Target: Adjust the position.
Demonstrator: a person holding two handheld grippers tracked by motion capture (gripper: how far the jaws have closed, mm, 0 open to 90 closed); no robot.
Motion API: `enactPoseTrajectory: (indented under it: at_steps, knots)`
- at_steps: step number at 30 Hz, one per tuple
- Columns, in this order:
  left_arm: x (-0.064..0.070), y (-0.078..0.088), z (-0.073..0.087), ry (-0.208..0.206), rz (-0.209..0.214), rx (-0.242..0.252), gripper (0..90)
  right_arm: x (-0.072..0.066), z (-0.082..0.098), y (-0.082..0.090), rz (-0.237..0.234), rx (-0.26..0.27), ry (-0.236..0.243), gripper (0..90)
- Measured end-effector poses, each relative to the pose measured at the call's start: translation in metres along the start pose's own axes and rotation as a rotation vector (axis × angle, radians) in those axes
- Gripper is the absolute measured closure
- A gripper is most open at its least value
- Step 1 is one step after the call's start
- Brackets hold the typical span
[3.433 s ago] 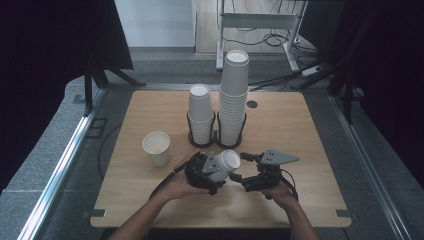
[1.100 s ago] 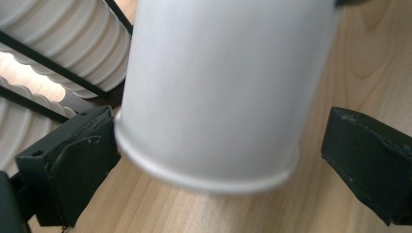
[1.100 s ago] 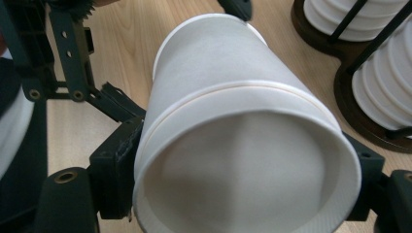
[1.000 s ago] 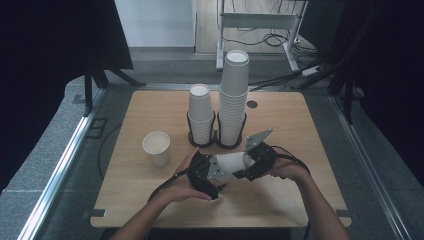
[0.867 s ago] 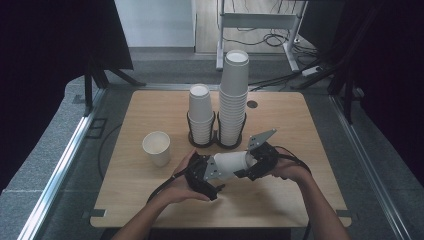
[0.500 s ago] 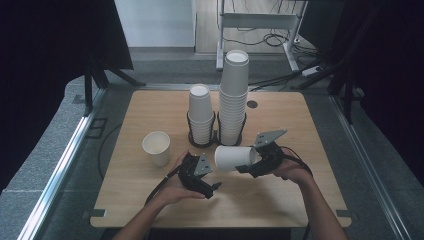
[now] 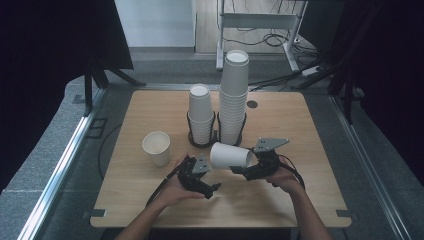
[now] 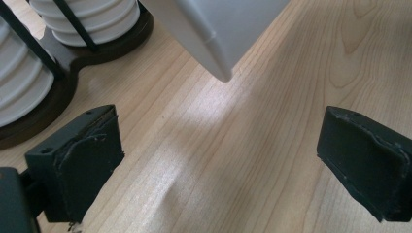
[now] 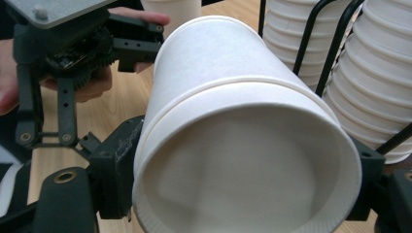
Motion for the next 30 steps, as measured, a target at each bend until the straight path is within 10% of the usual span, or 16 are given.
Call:
enactPoseTrajectory:
  at_steps: [14,23,30]
  knots:
    - [-0.006,0.007,0.004,0.105,0.039,0.047,5.0,-0.007,0.012,-0.002,0.034,0.246,-0.104,21.7]
    - [-0.017,0.011,0.005,0.302,0.22,0.174,5.5,-0.013,0.027,-0.007,0.039,0.316,-0.137,21.6]
    - [-0.018,0.01,0.004,0.376,0.301,0.231,5.4,-0.018,0.034,-0.008,0.062,0.399,-0.156,21.7]
Point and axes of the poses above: each handheld gripper's, and its own axes: y roughly backward along the jaws, z roughly out of its underside, x roughly to its right, the point moved 1 cm from there along -y, roughly forward along the jaws, and after that the axes turned 4 degrees about -x, right-handed, at the moved point
